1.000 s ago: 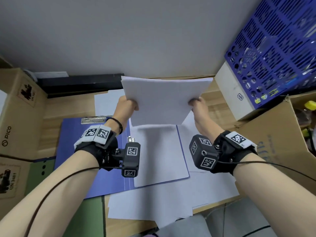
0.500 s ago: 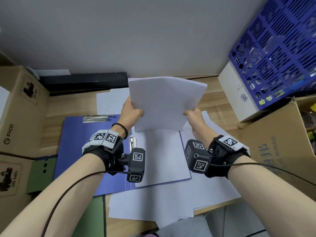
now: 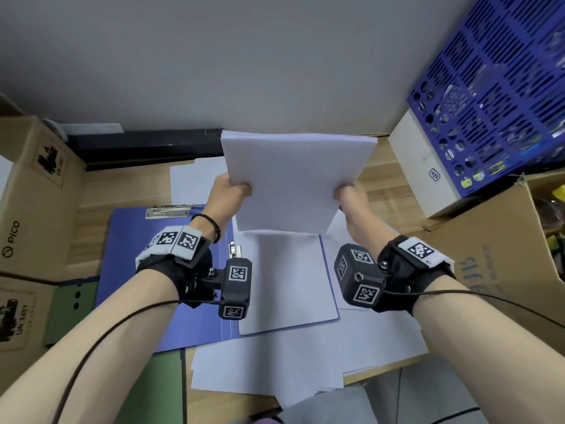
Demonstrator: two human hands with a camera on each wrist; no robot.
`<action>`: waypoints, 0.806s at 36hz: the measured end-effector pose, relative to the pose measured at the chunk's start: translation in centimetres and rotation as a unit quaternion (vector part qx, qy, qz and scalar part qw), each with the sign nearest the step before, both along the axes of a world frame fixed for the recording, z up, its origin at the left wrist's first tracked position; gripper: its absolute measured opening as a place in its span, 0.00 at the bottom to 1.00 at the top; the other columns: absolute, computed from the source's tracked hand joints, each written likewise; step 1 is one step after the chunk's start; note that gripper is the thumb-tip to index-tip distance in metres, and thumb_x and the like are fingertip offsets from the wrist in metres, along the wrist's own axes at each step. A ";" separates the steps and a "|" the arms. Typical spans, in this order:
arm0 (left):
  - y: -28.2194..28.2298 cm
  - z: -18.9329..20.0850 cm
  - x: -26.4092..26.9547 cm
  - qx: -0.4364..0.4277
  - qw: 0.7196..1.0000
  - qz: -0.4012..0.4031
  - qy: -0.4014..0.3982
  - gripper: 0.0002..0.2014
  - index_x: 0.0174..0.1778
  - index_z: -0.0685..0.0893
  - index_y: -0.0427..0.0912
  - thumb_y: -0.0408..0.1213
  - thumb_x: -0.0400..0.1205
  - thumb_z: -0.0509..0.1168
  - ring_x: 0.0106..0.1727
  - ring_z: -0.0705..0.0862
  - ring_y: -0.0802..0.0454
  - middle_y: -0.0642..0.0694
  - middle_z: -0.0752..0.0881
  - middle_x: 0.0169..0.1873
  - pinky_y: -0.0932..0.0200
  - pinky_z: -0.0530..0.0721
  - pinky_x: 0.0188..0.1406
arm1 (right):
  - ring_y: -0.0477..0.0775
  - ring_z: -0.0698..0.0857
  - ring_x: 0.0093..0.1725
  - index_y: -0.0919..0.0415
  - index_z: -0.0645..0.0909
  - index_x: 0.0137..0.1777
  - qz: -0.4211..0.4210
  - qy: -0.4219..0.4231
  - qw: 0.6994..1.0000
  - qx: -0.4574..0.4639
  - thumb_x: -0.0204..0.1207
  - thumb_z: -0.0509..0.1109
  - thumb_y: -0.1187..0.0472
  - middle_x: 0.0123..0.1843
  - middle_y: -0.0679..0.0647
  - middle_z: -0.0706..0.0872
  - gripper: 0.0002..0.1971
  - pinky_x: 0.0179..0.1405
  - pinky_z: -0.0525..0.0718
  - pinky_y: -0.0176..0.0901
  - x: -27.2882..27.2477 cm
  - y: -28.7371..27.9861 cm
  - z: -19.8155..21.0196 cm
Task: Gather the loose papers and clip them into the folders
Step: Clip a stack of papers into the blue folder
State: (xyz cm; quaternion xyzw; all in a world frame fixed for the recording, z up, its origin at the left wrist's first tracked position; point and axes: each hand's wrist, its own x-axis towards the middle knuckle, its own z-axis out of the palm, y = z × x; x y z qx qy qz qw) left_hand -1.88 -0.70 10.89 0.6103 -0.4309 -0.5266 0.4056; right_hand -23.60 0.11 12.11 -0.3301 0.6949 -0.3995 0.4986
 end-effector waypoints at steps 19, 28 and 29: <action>1.9 -2.3 1.7 0.055 0.998 -0.020 0.013 0.17 0.64 0.78 0.46 0.26 0.84 0.54 0.52 0.83 0.62 0.55 0.85 0.55 0.72 0.78 0.39 | 0.53 0.80 0.47 0.58 0.75 0.48 0.070 0.025 0.996 0.051 0.74 0.51 0.76 0.48 0.53 0.82 0.16 0.48 0.79 0.43 0.3 -0.3 -1.4; 3.7 -2.8 5.6 0.073 0.996 0.023 -0.042 0.22 0.69 0.76 0.45 0.25 0.81 0.52 0.61 0.82 0.50 0.51 0.83 0.63 0.60 0.80 0.52 | 0.44 0.81 0.25 0.58 0.79 0.51 0.190 0.027 0.977 0.087 0.76 0.49 0.76 0.35 0.50 0.82 0.19 0.21 0.76 0.33 3.7 -0.2 -1.4; 4.2 -3.2 6.3 0.089 0.995 0.022 -0.044 0.23 0.70 0.75 0.47 0.25 0.81 0.53 0.61 0.83 0.49 0.51 0.84 0.63 0.56 0.81 0.53 | 0.43 0.80 0.23 0.57 0.78 0.47 0.204 0.025 0.973 0.102 0.78 0.50 0.75 0.33 0.49 0.81 0.17 0.22 0.77 0.34 4.1 0.0 -1.8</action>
